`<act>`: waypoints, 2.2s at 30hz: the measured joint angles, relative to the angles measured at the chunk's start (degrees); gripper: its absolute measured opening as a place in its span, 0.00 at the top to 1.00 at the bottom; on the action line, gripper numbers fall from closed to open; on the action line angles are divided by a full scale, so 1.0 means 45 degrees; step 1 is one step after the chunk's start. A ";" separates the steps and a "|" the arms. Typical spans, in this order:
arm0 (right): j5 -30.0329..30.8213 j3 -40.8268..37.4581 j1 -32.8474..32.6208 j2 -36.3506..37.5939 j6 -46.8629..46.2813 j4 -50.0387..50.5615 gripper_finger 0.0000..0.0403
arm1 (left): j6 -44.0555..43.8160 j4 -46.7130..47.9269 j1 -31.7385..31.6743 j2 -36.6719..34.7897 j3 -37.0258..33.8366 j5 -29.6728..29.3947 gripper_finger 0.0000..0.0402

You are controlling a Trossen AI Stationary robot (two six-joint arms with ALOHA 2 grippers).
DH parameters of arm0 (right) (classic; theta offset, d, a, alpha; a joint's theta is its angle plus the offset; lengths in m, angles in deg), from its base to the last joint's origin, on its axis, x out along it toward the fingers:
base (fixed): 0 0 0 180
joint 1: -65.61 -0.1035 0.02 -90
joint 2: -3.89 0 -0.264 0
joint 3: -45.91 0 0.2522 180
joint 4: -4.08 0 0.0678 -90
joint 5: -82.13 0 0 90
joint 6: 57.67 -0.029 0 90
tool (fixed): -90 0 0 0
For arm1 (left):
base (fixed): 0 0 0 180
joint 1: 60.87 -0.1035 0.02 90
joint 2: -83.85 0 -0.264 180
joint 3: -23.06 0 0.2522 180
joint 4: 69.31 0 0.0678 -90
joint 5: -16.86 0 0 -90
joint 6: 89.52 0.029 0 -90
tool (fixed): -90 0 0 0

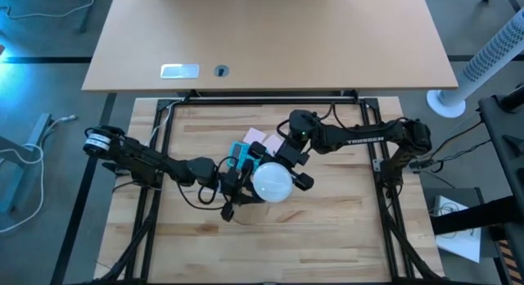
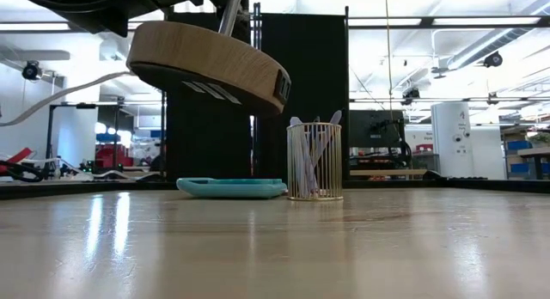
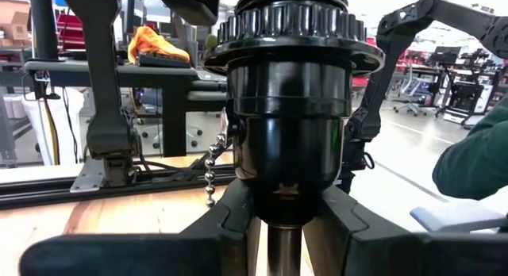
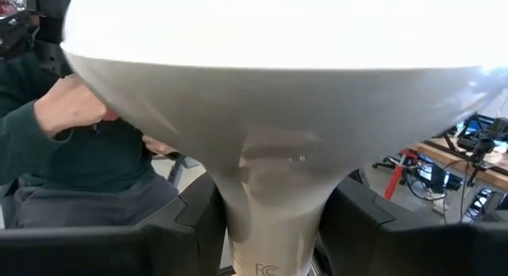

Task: Screw lightbulb
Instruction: Insert the lightbulb into the black table lamp

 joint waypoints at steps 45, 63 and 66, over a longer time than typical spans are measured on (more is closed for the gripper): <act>0.7001 0.0005 0.0754 0.0015 -0.0548 0.1089 0.61 | 0.0391 0.2361 -0.0058 -0.2805 -0.1355 -0.7045 0.84; 1.2338 0.0015 0.0730 0.0015 -0.0445 0.1592 0.61 | 0.0803 0.3585 -0.0358 -0.3276 -0.1294 -1.1395 0.84; 1.3637 0.0015 0.0730 0.0005 -0.0537 0.1581 0.61 | 0.1010 0.3637 -0.0834 -0.3003 -0.1028 -1.1479 0.84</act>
